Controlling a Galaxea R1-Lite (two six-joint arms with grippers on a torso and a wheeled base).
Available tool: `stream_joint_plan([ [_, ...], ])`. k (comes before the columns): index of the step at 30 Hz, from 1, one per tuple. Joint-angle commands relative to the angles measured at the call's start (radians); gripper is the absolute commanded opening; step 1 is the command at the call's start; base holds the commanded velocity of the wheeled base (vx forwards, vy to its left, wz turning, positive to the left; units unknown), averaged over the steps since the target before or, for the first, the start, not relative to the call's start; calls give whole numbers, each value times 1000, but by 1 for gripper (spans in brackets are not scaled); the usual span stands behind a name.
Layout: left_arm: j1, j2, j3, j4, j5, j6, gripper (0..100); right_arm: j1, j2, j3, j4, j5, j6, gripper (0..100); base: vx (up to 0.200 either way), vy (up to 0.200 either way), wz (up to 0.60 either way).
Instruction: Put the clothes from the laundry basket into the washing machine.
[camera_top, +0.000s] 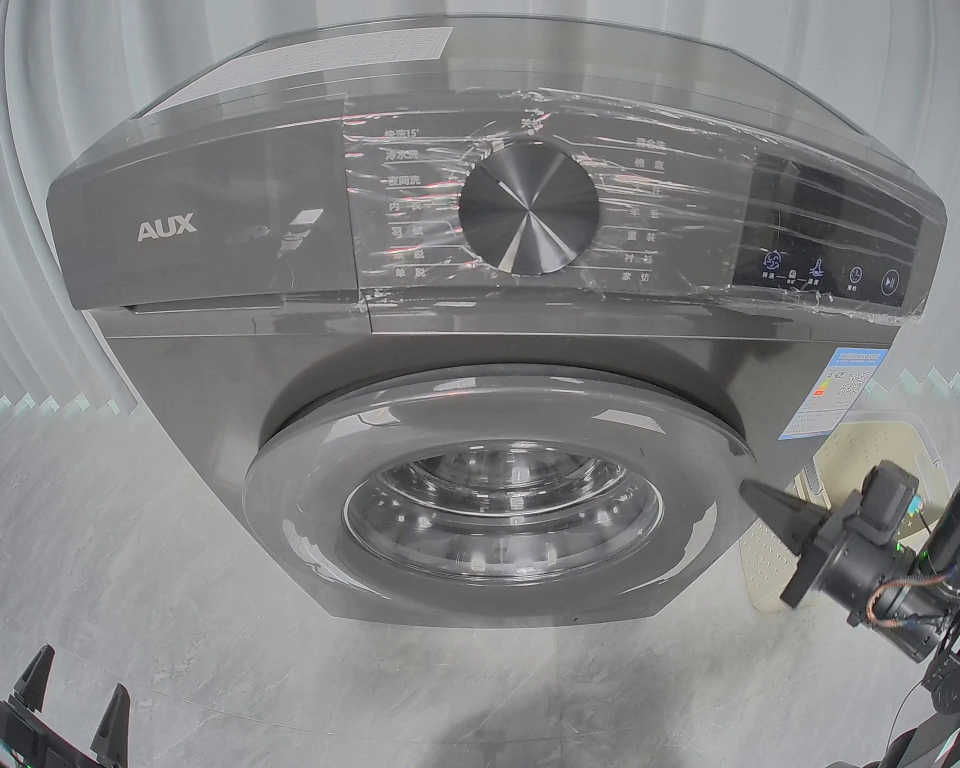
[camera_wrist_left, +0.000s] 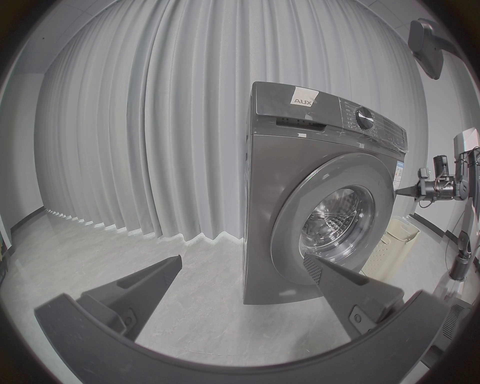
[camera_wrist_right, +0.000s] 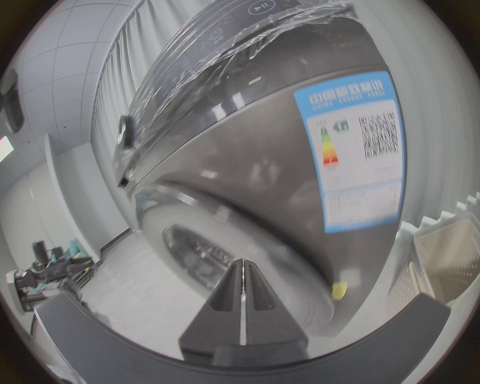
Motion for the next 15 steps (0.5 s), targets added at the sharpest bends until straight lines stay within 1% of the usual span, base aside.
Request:
stream_joint_plan([
  [1, 0, -16, 16, -1, 0, 0, 100, 39, -126, 97, 53, 32, -3, 0, 0, 0, 0],
  [6, 0, -16, 16, -1, 0, 0, 100, 38, -185, 123, 54, 42, -3, 0, 0, 0, 0],
  [11, 0, -16, 16, -1, 0, 0, 100, 33, -302, 131, 152, 41, -1, 0, 0, 0, 0],
  [15, 0, -16, 16, -1, 0, -2, 100, 19, -377, 129, 201, 41, -3, 0, 0, 0, 0],
])
